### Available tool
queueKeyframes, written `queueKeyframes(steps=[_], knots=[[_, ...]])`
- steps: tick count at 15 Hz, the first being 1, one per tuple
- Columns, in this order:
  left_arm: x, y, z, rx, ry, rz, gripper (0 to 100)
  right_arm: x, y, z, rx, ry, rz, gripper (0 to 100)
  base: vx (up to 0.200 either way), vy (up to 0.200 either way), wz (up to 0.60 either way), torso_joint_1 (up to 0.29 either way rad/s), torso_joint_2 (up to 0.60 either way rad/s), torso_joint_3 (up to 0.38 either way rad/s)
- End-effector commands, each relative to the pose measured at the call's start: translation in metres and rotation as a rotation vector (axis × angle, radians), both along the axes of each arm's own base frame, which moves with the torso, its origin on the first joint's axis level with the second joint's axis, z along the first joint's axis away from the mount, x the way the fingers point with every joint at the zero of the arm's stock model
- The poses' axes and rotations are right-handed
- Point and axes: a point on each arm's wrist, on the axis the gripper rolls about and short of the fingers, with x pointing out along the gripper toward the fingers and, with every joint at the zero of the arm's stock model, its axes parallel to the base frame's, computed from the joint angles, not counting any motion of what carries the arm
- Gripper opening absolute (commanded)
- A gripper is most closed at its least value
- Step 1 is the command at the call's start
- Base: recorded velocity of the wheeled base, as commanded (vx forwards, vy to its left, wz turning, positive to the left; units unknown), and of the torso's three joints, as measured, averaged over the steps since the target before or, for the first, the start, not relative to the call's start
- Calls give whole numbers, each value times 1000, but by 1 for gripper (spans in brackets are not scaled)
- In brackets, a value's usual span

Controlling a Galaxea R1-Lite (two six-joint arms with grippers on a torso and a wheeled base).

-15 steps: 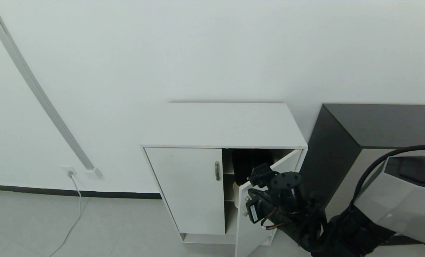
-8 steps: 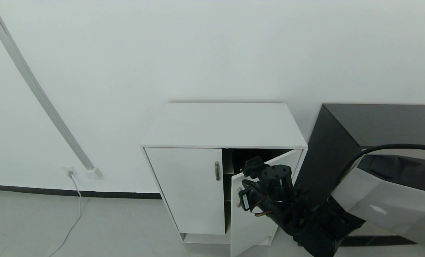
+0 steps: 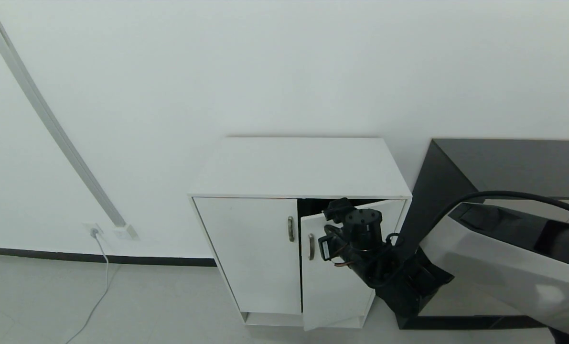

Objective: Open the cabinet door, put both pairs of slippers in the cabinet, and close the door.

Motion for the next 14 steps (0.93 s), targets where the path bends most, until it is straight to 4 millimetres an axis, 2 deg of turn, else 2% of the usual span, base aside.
queueKeyframes(steps=[1,14], knots=[[0,0,0,0,0,0,0,12,2,-14,-10,2,-11,0,0,0,0,0,0,0],[0,0,0,0,0,0,0,49,1,-15,1,-16,-60,0,0,0,0,0,0,0]])
